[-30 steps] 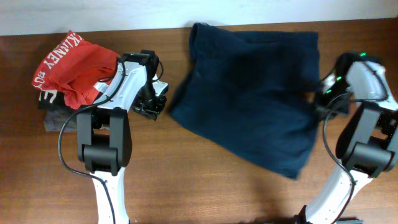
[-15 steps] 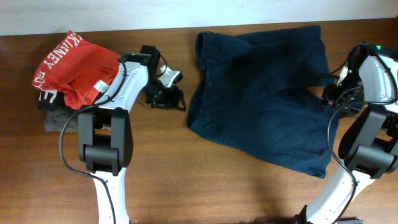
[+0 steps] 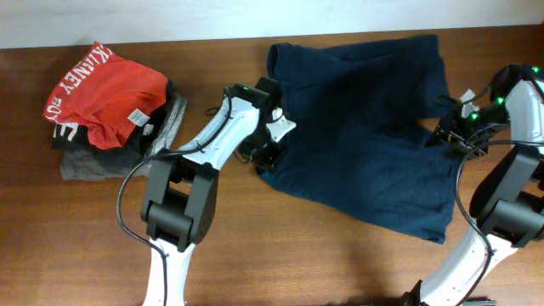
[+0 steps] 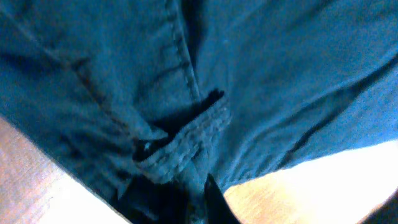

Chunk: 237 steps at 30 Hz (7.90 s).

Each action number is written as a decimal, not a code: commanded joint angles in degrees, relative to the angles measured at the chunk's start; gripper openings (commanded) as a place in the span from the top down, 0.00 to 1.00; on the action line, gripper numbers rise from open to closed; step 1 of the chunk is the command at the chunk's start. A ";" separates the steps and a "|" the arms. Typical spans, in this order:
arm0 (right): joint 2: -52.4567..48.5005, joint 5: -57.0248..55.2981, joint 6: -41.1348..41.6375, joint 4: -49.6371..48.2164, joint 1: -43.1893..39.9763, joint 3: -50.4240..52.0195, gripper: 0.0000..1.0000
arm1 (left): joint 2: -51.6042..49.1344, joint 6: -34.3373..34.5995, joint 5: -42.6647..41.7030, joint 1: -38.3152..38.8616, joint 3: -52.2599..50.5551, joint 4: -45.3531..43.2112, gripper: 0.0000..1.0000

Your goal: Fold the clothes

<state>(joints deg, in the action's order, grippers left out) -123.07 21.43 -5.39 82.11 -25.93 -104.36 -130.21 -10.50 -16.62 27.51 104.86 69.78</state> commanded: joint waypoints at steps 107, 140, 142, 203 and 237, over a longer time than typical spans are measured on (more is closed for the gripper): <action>0.39 -13.49 17.31 -35.28 22.03 11.56 0.96 | -16.13 14.51 -32.15 -14.01 19.58 -40.61 0.87; 4.09 10.88 5.77 -39.36 8.26 6.60 0.96 | -17.33 2.67 -0.09 -8.04 17.16 -6.27 0.95; 2.78 7.32 8.96 -45.16 9.92 6.67 0.96 | -17.33 2.67 -0.09 -7.76 17.16 -6.38 0.95; 31.61 7.06 8.79 -25.83 4.04 -7.26 0.34 | -3.82 3.52 4.52 -16.55 72.04 26.95 0.69; 37.81 0.72 10.80 -6.54 4.13 33.77 0.32 | 38.10 7.87 1.14 -15.17 -26.51 0.00 0.45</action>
<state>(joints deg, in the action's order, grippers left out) -85.86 24.10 4.58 76.99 -21.98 -76.07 -91.94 -3.20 -9.67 12.36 84.82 72.49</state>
